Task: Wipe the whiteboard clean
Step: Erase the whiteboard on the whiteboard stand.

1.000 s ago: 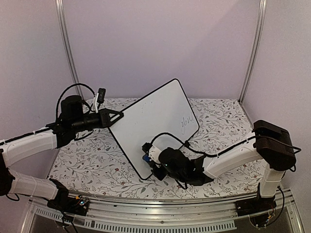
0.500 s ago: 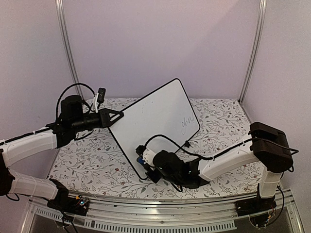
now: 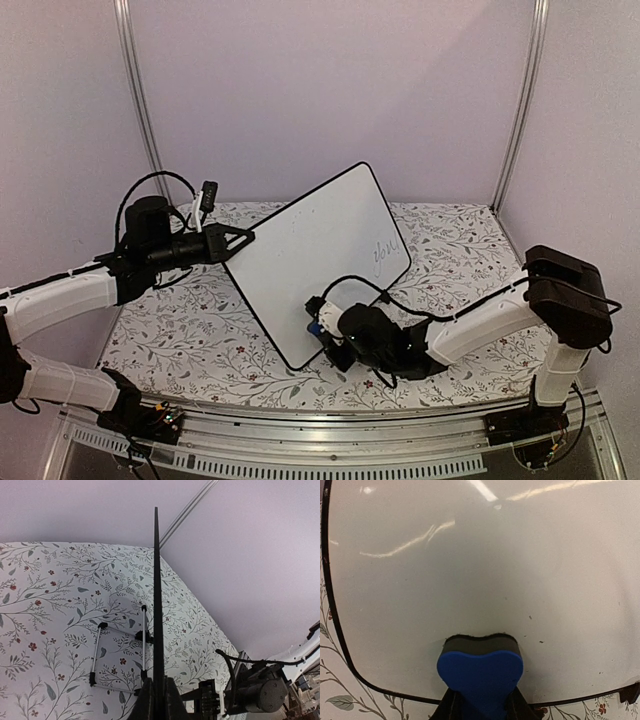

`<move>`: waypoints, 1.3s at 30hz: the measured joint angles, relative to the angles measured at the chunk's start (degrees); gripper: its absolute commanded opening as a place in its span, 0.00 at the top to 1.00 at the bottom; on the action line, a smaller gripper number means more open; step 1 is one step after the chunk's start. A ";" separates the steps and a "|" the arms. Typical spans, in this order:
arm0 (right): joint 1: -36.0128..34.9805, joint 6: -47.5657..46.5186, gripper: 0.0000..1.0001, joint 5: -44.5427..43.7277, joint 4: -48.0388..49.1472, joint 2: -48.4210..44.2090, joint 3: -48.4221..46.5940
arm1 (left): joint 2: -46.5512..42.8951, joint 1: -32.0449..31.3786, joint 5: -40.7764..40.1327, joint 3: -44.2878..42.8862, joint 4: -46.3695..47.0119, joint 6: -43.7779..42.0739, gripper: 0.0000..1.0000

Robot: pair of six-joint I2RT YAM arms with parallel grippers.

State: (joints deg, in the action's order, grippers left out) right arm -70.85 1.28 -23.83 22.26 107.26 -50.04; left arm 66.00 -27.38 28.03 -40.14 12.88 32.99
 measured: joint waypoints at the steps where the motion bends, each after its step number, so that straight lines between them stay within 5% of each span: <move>1: 1.18 0.00 1.00 0.46 -0.17 -0.70 0.22 | 0.02 0.00 0.00 0.00 0.00 0.00 1.00; 16: 23.12 -2.29 1.00 12.09 -15.96 -18.21 -3.41 | 0.13 0.00 -0.15 0.00 -0.26 0.02 1.00; 27: 32.41 -5.46 1.00 24.83 -29.90 -7.85 -15.45 | 0.35 0.00 -0.15 0.00 -0.22 0.04 1.00; 39: 33.44 -5.64 1.00 30.45 -33.88 -4.00 -15.78 | 0.42 0.02 -1.60 -0.02 -0.96 1.11 1.00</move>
State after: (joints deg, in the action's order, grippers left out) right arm -37.41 -4.36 6.61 -11.62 103.26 -65.82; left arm 66.41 -27.35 26.44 -40.16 11.92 34.11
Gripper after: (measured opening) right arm 0.241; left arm 0.042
